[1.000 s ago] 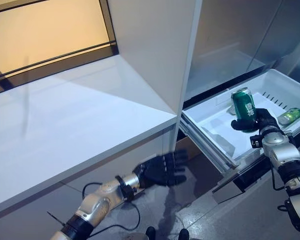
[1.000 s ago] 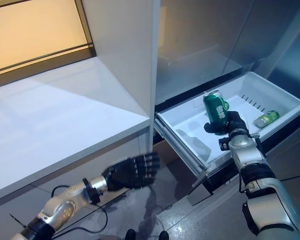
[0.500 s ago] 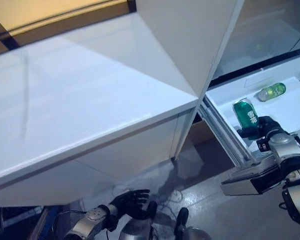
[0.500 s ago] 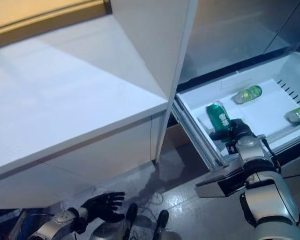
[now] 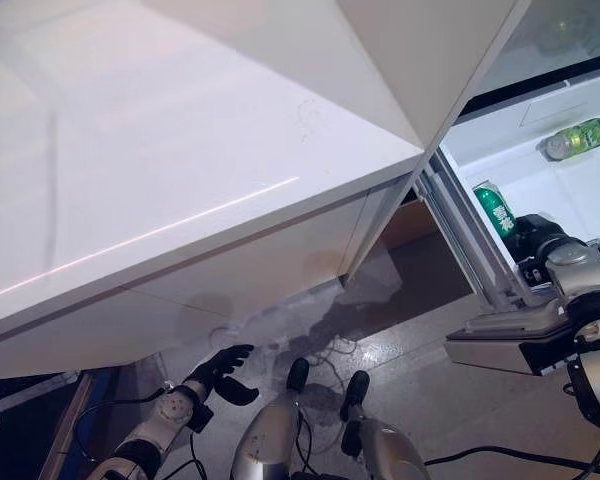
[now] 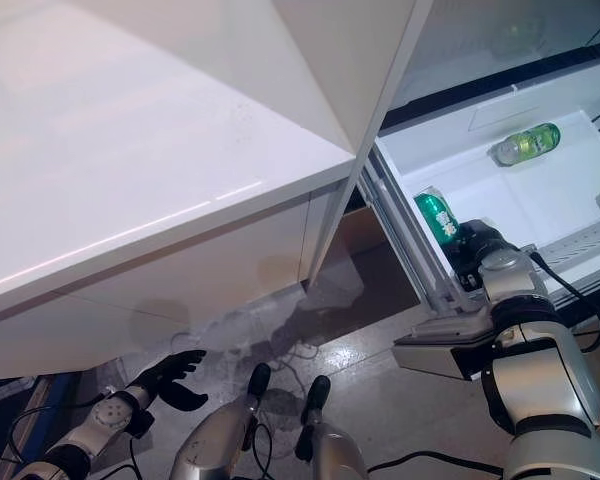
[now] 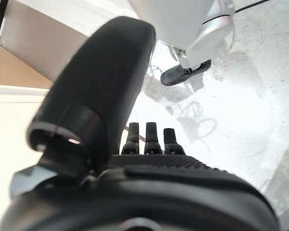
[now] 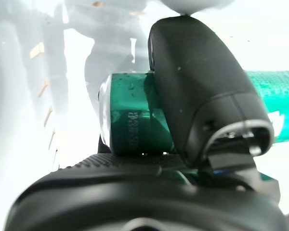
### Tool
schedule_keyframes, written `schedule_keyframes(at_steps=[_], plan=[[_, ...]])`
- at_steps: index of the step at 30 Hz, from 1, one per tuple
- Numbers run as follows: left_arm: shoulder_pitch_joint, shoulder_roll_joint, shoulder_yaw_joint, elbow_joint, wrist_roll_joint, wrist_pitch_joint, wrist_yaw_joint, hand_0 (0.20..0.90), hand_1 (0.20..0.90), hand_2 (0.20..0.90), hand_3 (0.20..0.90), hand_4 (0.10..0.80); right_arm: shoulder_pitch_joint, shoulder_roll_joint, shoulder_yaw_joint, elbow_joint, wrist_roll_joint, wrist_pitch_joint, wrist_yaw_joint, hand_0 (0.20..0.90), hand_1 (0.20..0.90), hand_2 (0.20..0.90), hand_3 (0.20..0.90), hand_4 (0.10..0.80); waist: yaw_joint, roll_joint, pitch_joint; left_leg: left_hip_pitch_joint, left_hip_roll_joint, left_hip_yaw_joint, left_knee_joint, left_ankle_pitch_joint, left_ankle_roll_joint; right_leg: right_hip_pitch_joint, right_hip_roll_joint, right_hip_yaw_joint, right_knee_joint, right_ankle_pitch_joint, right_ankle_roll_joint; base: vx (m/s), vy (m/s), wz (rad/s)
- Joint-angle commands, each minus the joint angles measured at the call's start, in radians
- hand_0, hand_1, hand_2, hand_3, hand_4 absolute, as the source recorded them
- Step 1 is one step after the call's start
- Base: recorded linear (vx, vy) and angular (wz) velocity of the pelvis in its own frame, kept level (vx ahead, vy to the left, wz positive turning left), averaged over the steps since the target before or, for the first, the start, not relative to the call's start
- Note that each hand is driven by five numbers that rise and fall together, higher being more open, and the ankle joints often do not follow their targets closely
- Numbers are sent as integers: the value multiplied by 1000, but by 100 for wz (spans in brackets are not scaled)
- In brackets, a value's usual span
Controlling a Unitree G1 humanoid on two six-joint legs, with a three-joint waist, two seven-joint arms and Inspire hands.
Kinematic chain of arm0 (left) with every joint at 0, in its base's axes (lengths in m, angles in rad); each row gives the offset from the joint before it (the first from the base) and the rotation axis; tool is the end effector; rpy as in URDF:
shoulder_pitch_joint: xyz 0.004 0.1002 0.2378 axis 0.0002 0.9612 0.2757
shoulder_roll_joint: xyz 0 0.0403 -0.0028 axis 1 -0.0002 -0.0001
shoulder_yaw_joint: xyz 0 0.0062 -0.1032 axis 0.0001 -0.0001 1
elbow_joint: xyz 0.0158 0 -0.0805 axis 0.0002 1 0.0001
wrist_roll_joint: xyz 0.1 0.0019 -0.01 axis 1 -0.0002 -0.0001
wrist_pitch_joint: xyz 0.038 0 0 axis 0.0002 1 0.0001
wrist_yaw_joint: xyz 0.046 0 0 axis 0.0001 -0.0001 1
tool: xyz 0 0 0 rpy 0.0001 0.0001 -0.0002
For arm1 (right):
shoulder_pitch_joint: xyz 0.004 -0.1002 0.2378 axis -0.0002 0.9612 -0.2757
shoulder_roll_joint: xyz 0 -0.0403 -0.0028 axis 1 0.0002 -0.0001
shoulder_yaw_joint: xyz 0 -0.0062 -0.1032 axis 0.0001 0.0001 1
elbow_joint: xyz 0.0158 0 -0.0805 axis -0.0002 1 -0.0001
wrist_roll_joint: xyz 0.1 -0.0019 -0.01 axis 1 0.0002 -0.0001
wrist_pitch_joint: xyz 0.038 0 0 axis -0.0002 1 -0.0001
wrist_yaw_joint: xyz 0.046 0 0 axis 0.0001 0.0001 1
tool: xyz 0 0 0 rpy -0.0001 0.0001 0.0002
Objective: Put drinks into fridge and close the fridge
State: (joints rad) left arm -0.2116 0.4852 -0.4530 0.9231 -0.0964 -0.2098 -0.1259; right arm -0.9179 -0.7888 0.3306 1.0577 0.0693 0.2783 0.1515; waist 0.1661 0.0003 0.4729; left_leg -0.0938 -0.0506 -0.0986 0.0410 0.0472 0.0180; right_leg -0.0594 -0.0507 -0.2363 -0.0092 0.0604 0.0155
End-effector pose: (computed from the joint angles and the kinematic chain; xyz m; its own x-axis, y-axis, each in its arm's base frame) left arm 0.1886 0.2446 -0.0479 0.7727 -0.1192 -0.6235 0.4311 0.8195 0.3776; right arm 0.3175 -0.3230 0.1588 0.8594 -0.3700 -0.3528 0.0583 0.7565 -0.6514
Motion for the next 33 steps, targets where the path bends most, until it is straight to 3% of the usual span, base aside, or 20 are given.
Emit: schedule_keyframes(at_steps=[1, 8, 18, 25, 28, 33], plan=[[29, -27, 7, -69, -35, -31, -45, 900, 900, 900, 900, 800, -39, -84, 47, -19, 9, -12, 11, 900, 900, 900, 900, 800, -2, 11, -37, -74, 8, 41, 94, -61, 4, -95, 24, 47, 192, -111, 0, -44, 1, 0], [48, -24, 14, -100, -36, -16, -67, 900, 900, 900, 900, 800, -24, -105, 22, -119, 107, -17, -10, 900, 900, 900, 900, 800, -15, -5, -51, -45, 15, 55, 71, -64, 1, -78, 25, 51, 178, -106, 8, -23, -1, -2], [128, -39, 98, -25, 15, 6, -51, 900, 900, 900, 900, 800, 91, -206, -193, -389, 544, -81, -35, 900, 900, 900, 900, 800, -70, -63, -172, 66, 14, 105, 20, -98, -2, 20, 26, 81, 108, -100, 30, 11, -1, -17], [169, -66, 126, 47, 23, -11, -32, 900, 900, 900, 900, 800, 176, -249, -381, -526, 692, -217, -220, 900, 900, 900, 900, 800, -116, -69, -284, 133, 12, 151, -12, -119, -6, 62, 22, 107, 74, -98, 49, 31, 32, -22], [179, -95, 135, 88, 26, -13, -14, 900, 900, 900, 900, 800, 272, -191, -490, -597, 687, -323, -394, 900, 900, 900, 900, 800, -140, -59, -328, 157, 9, 173, -8, -137, -5, 77, 20, 125, 75, -109, 51, 58, 46, -19], [178, -113, 130, 94, 17, 3, 0, 900, 900, 900, 900, 800, 367, -92, -542, -636, 695, -358, -492, 900, 900, 900, 900, 800, -149, -48, -341, 174, 7, 181, 4, -151, 2, 91, 13, 133, 86, -121, 52, 45, 15, -16]])
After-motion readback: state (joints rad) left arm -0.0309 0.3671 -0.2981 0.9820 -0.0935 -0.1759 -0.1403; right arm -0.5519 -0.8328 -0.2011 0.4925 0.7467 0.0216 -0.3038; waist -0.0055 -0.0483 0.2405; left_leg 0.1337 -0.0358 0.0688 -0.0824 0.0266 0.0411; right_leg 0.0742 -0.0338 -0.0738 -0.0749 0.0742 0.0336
